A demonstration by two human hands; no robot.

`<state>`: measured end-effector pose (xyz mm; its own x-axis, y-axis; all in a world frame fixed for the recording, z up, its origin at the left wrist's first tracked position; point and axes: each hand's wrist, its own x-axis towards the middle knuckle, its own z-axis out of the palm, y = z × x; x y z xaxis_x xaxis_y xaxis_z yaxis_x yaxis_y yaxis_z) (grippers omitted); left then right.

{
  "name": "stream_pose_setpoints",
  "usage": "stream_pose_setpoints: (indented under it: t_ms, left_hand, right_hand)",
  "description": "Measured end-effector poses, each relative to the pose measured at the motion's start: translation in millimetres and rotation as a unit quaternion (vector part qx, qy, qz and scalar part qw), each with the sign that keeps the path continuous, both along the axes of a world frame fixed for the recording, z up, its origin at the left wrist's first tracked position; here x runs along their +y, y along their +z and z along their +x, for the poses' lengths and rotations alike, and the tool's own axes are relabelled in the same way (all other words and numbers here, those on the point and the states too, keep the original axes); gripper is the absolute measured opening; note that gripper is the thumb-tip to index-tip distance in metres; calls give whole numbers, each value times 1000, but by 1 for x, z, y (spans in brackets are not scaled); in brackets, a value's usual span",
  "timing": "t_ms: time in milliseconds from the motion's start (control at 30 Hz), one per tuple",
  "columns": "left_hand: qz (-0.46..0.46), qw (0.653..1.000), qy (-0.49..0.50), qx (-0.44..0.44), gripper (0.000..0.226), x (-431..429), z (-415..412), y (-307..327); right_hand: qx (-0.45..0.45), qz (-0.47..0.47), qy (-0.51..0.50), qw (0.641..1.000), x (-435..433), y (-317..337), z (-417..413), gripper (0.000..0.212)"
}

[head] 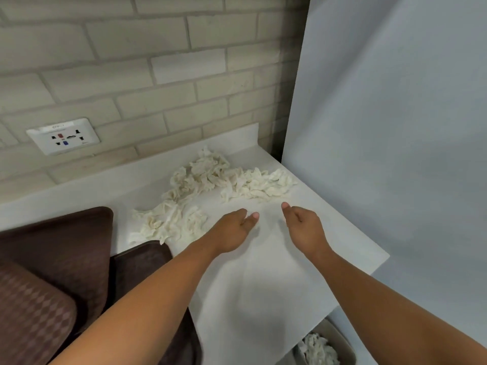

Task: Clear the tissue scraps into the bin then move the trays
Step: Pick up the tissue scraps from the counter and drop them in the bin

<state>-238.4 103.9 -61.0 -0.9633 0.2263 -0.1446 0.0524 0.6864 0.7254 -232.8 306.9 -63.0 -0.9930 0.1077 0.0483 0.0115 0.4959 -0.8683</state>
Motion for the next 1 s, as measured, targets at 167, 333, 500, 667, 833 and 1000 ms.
stream_pose_setpoints:
  t_ms: [167,333,500,667,833,1000]
  left_hand:
    - [70,994,55,57,54,53,26,14]
    - [107,990,81,46,17,120,62,29]
    - [132,991,16,-34,8,187,105,22]
    - [56,998,-35,-23,44,240,151,0]
    - [53,998,-12,-33,58,278,187,-35]
    - [-12,995,-16,-100,62,289,206,-102]
  right_hand:
    - [-24,-44,1,999,46,11,39,54]
    - [-76,-53,9,996,111,14,84,46]
    - [-103,-58,0,993,172,14,135,35]
    - [-99,-75,-17,992,223,-4,176,29]
    - [-162,-121,-31,979,252,-55,209,35]
    - [-210,-46,-48,975,253,-126,238,38]
